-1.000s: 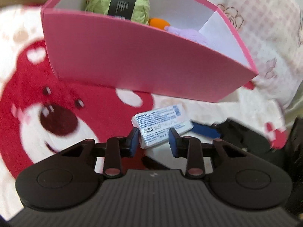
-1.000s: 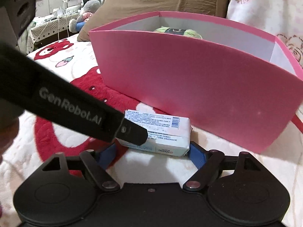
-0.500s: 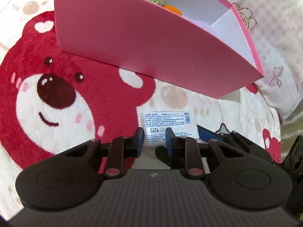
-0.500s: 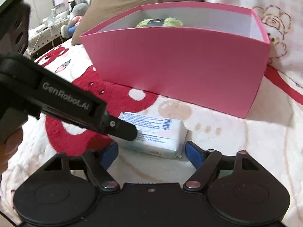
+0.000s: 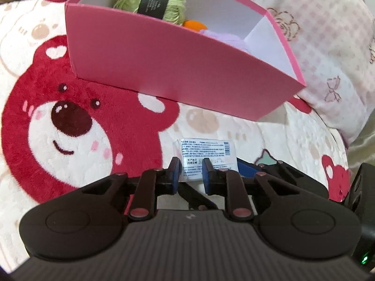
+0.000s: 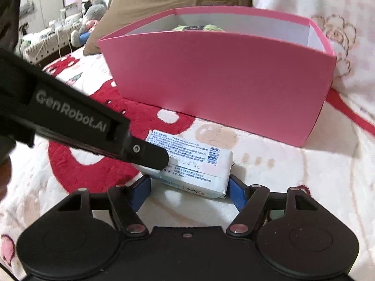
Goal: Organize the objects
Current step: 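Close the left tool on the white medicine box, then lift the medicine box with the left tool and carry it over the box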
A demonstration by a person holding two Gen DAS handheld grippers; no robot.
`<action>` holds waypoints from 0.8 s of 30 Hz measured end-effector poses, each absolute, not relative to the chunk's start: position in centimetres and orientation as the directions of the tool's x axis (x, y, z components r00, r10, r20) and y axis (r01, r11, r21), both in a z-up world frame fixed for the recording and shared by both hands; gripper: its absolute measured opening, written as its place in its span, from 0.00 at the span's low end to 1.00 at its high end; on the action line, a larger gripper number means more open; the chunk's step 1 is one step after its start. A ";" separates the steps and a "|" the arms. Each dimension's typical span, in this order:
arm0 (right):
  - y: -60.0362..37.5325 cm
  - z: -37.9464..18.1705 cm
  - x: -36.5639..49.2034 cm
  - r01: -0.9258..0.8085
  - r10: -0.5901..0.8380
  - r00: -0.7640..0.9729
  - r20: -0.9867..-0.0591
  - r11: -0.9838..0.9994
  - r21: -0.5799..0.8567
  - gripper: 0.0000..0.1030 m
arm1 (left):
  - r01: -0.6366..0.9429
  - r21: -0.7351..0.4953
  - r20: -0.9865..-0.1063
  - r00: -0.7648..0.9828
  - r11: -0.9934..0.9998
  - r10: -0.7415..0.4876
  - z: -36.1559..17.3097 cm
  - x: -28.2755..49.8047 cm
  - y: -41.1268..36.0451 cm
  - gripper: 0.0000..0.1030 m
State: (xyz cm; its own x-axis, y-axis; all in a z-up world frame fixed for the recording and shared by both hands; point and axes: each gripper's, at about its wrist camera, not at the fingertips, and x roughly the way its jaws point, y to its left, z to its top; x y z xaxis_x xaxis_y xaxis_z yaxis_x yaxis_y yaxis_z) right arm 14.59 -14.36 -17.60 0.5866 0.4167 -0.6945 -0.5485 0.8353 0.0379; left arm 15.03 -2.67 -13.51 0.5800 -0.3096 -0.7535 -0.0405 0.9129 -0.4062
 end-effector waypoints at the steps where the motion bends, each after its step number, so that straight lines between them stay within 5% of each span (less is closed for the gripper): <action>1: -14.3 -17.3 14.3 -0.547 0.407 0.590 -0.698 0.836 0.025 0.73 | -0.036 -0.395 -0.757 0.578 0.918 -0.304 -13.3 14.8 -2.9 0.18; 24: -16.2 -13.9 9.7 -0.448 0.394 0.589 -0.706 0.886 0.120 0.77 | 0.107 -0.367 -0.771 0.522 0.924 -0.366 -10.1 11.4 -5.0 0.21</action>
State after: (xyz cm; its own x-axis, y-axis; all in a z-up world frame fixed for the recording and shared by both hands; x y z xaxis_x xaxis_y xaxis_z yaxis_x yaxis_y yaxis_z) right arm 9.71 -16.21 -13.93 0.5890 0.3940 -0.7056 -0.4482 0.8858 0.1205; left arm 11.42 -5.02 -10.07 0.5216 -0.3662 -0.7706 0.1066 0.9241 -0.3670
